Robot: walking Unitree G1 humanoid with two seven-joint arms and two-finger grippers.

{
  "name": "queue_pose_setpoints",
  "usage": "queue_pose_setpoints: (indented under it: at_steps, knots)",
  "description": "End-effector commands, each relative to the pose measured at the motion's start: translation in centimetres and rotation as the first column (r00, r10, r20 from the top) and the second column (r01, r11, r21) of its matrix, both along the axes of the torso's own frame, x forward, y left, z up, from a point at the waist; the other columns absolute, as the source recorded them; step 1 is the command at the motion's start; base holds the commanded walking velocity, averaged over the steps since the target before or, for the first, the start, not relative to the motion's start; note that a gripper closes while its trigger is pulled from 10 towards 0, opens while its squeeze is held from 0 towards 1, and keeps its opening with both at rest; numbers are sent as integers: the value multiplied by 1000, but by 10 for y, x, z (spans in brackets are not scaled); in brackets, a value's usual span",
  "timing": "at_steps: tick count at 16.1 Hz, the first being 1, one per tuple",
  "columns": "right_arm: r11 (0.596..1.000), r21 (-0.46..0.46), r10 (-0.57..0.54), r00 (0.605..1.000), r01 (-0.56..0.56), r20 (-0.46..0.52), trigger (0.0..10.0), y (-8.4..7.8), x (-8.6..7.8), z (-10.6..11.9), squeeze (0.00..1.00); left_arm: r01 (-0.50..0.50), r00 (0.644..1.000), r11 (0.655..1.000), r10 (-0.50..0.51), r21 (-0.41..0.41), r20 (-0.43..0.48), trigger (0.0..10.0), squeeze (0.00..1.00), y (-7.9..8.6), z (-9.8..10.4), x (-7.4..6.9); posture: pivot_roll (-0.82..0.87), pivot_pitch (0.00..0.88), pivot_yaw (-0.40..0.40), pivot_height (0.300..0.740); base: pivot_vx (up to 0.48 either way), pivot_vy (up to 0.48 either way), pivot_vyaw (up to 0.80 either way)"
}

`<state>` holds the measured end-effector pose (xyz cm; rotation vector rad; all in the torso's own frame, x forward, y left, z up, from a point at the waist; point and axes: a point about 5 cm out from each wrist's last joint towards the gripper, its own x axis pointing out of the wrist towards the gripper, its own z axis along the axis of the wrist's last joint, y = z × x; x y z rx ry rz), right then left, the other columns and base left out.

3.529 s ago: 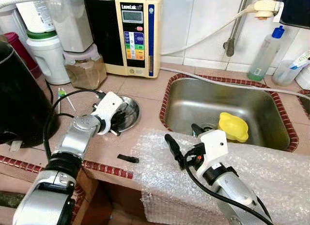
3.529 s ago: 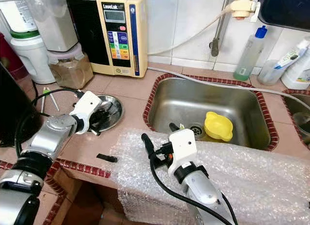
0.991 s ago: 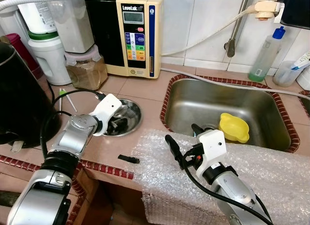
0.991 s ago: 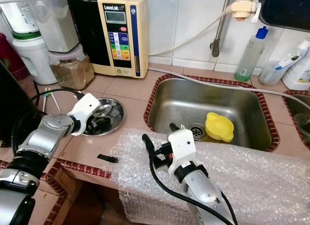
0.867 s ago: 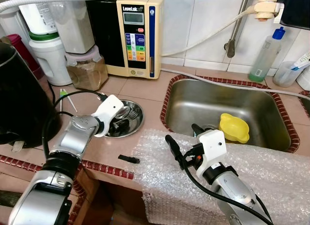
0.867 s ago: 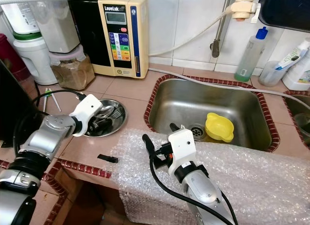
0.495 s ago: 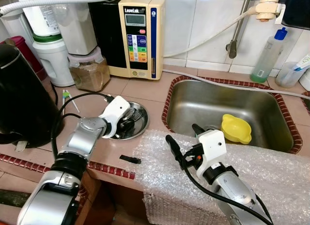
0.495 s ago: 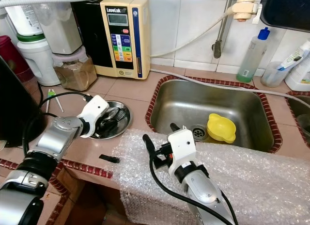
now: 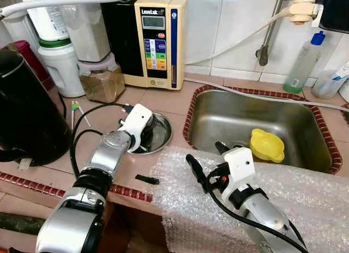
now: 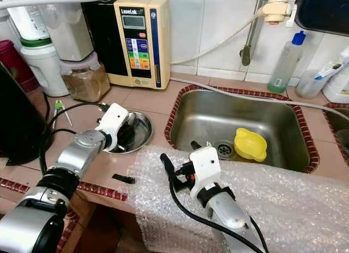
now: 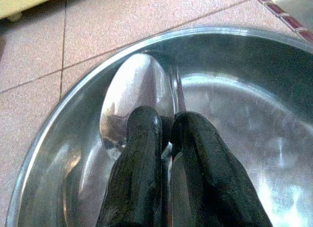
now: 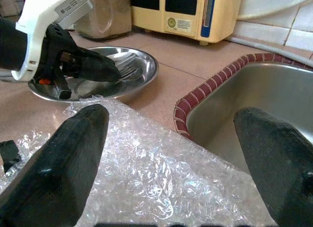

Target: Kitchen organization

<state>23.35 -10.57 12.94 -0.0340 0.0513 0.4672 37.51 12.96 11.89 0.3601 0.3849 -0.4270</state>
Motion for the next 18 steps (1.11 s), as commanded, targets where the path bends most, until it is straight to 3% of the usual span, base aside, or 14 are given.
queue_pose_setpoints:
  at_steps: [1, 5, 11, 14, 18]
  knots:
    - [1000, -7, 5, 1000, -5, -12, 10000, -1, 0, 0, 0, -39, 996, 999, 38, -4, -86, 0, 0, 1, -23, -8, 46, 0, 28, 740, 0, 0, 0]
    - [1000, -25, 7, 1000, -7, -10, 10000, 1, 1, -1, 0, -187, 982, 981, 188, -48, 11, 0, 0, -1, -13, 3, 43, 0, 27, 740, 0, 0, 0]
    - [999, -33, -17, 1000, 17, 6, 10000, -4, 6, 1, 0, -233, 961, 967, 245, -101, 129, 0, 0, -7, 5, 13, 40, 0, 30, 740, 0, 0, 0]
    - [999, -37, -13, 1000, 14, 14, 10000, -4, 7, 2, 0, -120, 962, 979, 155, -162, 223, 0, 0, -24, 17, 12, 48, 0, 28, 740, 0, 0, 0]
    - [999, -36, -12, 1000, 12, 11, 10000, -2, 6, 0, 0, 78, 939, 967, 10, -241, 343, 0, 0, -43, 12, -10, 56, 0, 22, 740, 0, 0, 0]
